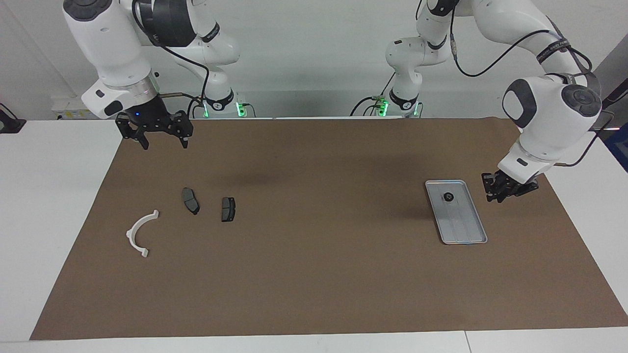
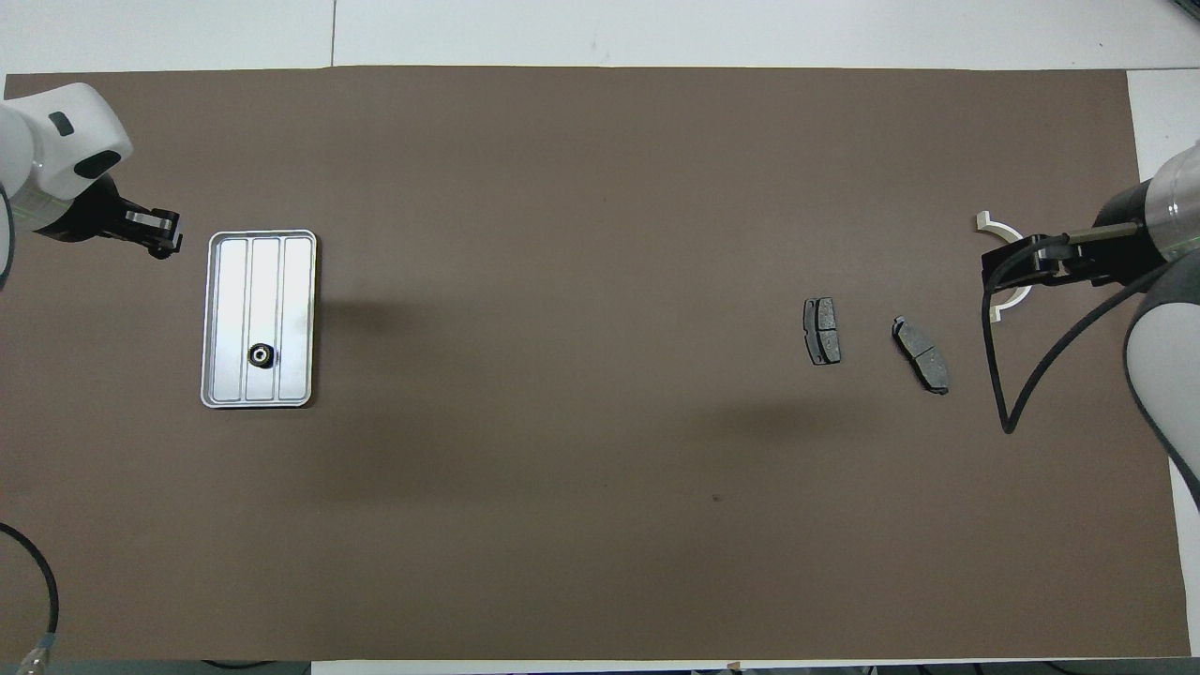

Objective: Pick bearing gear from pile to tray
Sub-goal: 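Carry the black part with the left gripper to the silver tray, then lower the black part into the tray and open the left gripper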

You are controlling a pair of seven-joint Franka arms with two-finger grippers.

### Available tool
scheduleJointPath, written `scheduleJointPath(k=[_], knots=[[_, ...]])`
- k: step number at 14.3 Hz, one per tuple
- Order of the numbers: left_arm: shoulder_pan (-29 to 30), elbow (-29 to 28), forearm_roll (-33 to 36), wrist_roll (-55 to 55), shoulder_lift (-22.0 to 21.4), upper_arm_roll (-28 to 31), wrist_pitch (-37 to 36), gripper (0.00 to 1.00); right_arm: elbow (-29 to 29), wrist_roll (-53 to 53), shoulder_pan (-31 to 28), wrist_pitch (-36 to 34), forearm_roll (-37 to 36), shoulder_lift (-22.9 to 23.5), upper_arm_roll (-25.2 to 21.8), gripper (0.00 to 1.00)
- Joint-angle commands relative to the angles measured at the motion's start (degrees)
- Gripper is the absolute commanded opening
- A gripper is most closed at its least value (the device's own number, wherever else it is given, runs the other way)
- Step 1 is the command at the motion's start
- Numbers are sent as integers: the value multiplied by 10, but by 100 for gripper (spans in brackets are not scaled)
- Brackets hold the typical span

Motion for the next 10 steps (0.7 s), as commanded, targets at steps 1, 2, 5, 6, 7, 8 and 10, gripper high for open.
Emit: scheduleJointPath(k=[1, 2, 5, 6, 7, 8, 10], knots=[[-2, -46, -7, 3, 27, -6, 96, 0, -1, -11, 3, -8, -10, -6, -3, 100], [-2, -55, -7, 1, 37, -6, 120, 0, -1, -11, 3, -7, -10, -7, -2, 100], [-6, -84, -7, -11, 59, -6, 189, 0, -2, -14, -1, -3, -7, -6, -2, 100], [-4, -103, -7, -11, 59, -6, 217, 0, -7, -14, -1, -2, -5, -8, -2, 100], [-4, -117, -7, -11, 59, -6, 236, 0, -8, -13, 2, -2, -5, -9, -2, 100], [-4, -129, -7, -11, 59, -6, 249, 0, -7, -12, 2, -1, -1, -9, -2, 100], [-7, -143, -7, -18, 58, -6, 257, 0, -7, -12, -1, 0, 1, -9, -2, 100]])
